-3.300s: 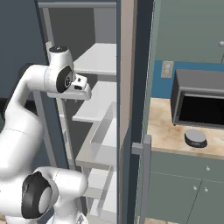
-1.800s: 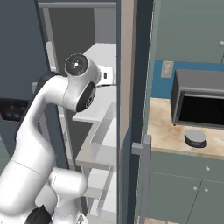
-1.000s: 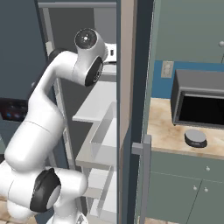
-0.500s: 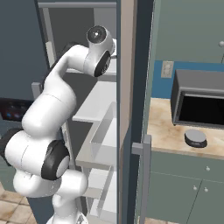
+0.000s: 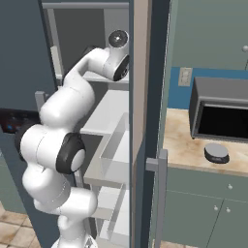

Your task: Take the fish from the fridge and place it on the digital scale on the counter by the fridge. Wait a few seconds for a reading, then move it to the plate on the dining counter.

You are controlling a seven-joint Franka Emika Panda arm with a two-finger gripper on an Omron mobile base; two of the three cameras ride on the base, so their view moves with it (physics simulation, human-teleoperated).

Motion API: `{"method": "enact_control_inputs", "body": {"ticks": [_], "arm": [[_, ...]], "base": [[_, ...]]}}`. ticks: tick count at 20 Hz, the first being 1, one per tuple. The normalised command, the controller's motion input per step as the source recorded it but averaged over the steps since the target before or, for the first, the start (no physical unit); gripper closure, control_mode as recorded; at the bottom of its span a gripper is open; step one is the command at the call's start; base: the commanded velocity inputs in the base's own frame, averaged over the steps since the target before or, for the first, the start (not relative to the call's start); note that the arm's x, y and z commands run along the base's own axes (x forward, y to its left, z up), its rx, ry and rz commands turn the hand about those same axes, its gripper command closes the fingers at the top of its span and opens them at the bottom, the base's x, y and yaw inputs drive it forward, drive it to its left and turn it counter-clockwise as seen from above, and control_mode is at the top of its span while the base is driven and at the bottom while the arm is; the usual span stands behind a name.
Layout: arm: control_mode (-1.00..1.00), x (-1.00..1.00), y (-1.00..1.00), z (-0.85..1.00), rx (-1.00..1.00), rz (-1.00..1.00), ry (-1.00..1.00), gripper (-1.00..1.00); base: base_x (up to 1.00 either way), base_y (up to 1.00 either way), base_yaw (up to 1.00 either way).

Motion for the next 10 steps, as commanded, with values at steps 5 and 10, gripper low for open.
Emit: {"method": "enact_control_inputs", "body": {"ticks": [5, 10], "arm": [[-1.0, 0.65, -0.15, -0.2, -0.04, 0.0, 0.01, -1.0], [-1.0, 0.54, -0.09, -0.28, -0.03, 0.0, 0.02, -1.0]], "base": [[0.0, 0.0, 0.0], [0.0, 0.0, 0.0]]}}
